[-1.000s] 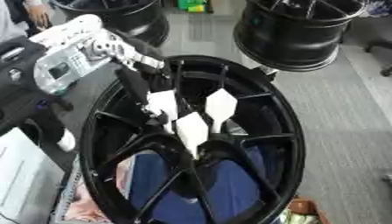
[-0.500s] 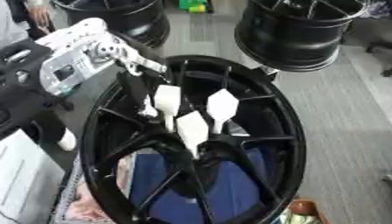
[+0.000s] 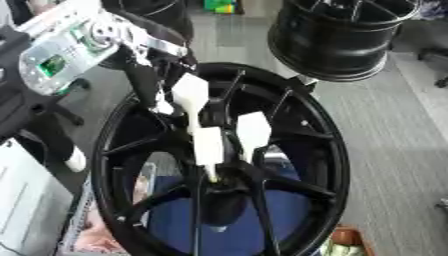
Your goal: Pull the pin out of the wheel hub.
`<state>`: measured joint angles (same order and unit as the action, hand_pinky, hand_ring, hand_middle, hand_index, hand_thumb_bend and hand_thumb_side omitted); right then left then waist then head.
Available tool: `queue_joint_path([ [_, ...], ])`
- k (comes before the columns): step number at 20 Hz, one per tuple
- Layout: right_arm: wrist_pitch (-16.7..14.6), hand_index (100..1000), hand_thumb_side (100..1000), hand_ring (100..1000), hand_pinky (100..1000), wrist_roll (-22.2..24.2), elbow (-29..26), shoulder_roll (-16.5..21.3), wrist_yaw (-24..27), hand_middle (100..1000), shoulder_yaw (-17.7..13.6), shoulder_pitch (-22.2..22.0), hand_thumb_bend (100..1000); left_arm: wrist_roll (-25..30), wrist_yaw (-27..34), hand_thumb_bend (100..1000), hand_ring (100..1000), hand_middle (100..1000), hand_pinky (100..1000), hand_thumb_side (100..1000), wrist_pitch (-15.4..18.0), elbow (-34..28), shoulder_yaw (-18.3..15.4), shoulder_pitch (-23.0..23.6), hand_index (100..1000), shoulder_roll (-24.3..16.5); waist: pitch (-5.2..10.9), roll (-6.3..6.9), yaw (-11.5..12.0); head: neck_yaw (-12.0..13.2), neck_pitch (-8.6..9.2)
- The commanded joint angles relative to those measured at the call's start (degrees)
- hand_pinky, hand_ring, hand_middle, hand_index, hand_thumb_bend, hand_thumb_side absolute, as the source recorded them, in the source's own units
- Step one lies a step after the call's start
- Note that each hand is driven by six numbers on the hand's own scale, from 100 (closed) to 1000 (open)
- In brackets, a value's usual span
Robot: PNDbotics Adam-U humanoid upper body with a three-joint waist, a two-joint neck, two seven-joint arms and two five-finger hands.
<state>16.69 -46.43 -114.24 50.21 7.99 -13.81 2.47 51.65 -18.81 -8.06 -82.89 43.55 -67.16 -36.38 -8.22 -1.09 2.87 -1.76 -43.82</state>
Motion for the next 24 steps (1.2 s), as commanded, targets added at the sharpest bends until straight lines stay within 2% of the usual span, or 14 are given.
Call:
queue_joint_path([
  [1,5.59,757,485,719,867,-5.54,-0.35,1.55,0.42,611,-0.94,0.3,100,-0.07,0.22,100,600,485,672,182,0.69,-1.03,-1.74,-0.98,636,-1.56,0.68,-0.14,0.0,-0.1,-0.12],
  [4,5.52,758,487,720,867,-5.54,-0.35,1.43,0.53,612,-1.01,0.32,100,-1.25,0.85,100,574,454,660,168,0.89,-0.95,-2.5,-0.83,604,-1.64,0.64,-0.21,-0.04,-0.17,0.16],
  [6,5.51,758,486,720,867,-5.54,-0.35,1.36,0.57,611,-1.09,0.31,100,-4.49,1.08,100,565,440,653,174,1.32,-1.28,-4.44,-0.11,590,-2.64,0.54,-0.3,-0.04,-0.36,0.48],
  [10,5.53,758,472,721,867,-5.54,-0.35,1.33,0.28,612,-1.38,0.19,100,-12.49,0.29,100,557,425,653,184,3.95,-1.51,-11.87,3.73,582,-6.81,0.28,-0.47,0.04,-0.91,1.04],
  [13,5.6,758,466,721,867,-5.54,-0.35,1.33,-0.06,612,-1.58,0.08,100,-16.08,0.16,100,559,423,649,193,5.16,-1.01,-18.21,6.59,585,-9.82,0.21,-0.58,0.22,-1.3,1.15],
  [20,5.6,758,446,722,866,-5.54,-0.35,1.65,-0.58,612,-1.98,-0.02,100,-19.51,-1.23,100,587,439,662,188,6.24,0.8,-29.65,13.39,603,-15.68,0.04,-0.74,0.68,-1.64,1.32],
  [24,5.52,758,445,722,866,-5.54,-0.35,1.65,-0.77,612,-2.23,0.06,100,-20.6,-4.32,100,597,466,671,171,7.49,1.67,-34.81,17.54,617,-17.68,-0.16,-0.86,0.79,-1.94,1.4],
])
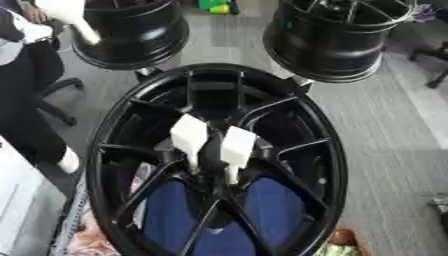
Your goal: Pull the pin out of the wheel hub.
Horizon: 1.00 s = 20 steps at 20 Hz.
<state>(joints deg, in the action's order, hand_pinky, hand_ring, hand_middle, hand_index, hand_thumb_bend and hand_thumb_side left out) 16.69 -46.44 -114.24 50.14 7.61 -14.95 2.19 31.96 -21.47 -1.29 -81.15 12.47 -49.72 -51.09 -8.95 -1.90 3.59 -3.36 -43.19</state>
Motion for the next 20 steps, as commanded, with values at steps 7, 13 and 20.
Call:
queue_joint_path([
  [7,5.47,758,439,720,865,-5.53,-0.35,1.48,-0.16,610,-0.93,0.54,100,3.58,-3.39,146,731,645,765,222,8.56,-0.1,-5.76,3.03,768,-2.95,0.26,-0.37,-0.06,0.21,0.68],
  [13,5.46,758,442,720,866,-5.53,-0.35,1.38,-0.02,610,-0.94,0.66,100,4.17,-6.03,290,833,791,824,434,12.59,1.62,-7.94,3.41,874,-2.81,0.14,-0.37,-0.05,0.06,0.89],
  [20,5.43,759,431,721,865,-5.53,-0.35,1.59,-0.06,611,-0.85,0.83,100,1.37,-8.16,247,822,773,815,386,11.52,2.38,-8.93,2.51,861,-2.04,0.14,-0.39,-0.14,0.13,0.78],
])
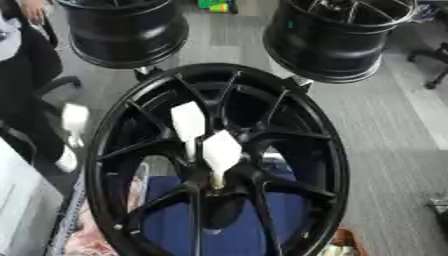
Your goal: Pull the pin out of the wheel hub.
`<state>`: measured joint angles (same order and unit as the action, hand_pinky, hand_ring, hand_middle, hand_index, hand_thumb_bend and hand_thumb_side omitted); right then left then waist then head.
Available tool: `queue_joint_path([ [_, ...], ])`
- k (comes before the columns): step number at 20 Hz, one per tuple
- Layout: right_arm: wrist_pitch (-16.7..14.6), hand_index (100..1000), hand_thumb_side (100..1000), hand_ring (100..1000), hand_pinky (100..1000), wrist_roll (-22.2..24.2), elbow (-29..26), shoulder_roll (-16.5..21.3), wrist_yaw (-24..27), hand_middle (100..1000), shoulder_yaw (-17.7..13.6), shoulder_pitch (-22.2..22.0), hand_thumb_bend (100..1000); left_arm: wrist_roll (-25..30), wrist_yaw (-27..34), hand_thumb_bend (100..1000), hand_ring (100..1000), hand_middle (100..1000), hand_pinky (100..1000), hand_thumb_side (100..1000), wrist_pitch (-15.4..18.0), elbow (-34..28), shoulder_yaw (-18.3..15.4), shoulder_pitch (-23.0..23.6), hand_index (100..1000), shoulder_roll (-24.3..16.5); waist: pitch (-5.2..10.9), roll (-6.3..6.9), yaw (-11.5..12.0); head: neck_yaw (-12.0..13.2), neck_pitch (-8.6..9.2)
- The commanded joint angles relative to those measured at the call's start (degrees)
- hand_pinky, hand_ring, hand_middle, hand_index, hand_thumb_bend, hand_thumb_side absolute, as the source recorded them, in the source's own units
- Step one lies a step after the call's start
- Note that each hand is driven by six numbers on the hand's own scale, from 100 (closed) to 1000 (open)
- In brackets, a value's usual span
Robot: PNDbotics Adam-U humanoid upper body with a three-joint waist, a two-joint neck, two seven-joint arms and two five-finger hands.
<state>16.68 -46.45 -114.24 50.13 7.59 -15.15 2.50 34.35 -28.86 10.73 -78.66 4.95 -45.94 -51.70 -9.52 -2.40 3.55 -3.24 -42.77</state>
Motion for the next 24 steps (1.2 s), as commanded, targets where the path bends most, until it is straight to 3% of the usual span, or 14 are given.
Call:
queue_joint_path([
  [1,5.43,759,427,721,865,-5.52,-0.35,1.63,-0.06,611,-0.65,0.56,100,-1.36,-0.94,235,818,768,811,376,-0.75,-0.09,-1.48,-1.38,857,-1.31,0.71,0.1,-0.13,0.02,0.34],
  [7,5.17,759,398,722,864,-5.52,-0.35,1.92,-0.71,612,-0.65,0.8,100,-2.98,-0.46,191,803,752,799,352,-1.92,-0.73,-1.38,-2.47,850,-0.19,0.71,-0.01,-0.25,0.11,0.34],
  [9,5.1,760,383,723,863,-5.52,-0.35,2.09,-1.0,613,-0.69,0.97,100,-4.07,0.17,105,767,713,766,316,-2.82,-1.0,-1.32,-3.05,824,0.37,0.75,-0.03,-0.3,0.15,0.26],
  [11,5.08,761,359,724,862,-5.52,-0.35,2.43,-1.41,615,-0.67,1.32,100,-6.51,1.9,100,750,696,752,356,-3.96,-1.74,-0.9,-3.82,818,1.25,0.79,-0.04,-0.39,0.24,0.23],
  [17,4.88,764,280,728,862,-5.52,-0.35,3.66,-3.35,620,0.22,3.14,100,-20.74,15.96,100,722,681,728,461,-4.48,-5.74,-0.74,-4.7,824,6.11,0.71,-0.13,-0.96,1.27,0.16],
  [21,4.72,764,266,730,861,-5.52,-0.35,3.72,-3.98,622,0.86,4.18,100,-31.74,25.63,100,710,674,717,593,-5.8,-10.79,-1.95,-2.27,839,11.12,0.48,-0.23,-1.4,2.62,0.29],
  [24,4.67,765,256,731,861,-5.52,-0.35,3.6,-4.46,623,1.11,4.69,100,-35.79,29.81,100,703,670,713,624,-6.81,-15.33,-3.31,-0.04,842,15.34,0.35,-0.36,-1.56,3.08,0.43],
])
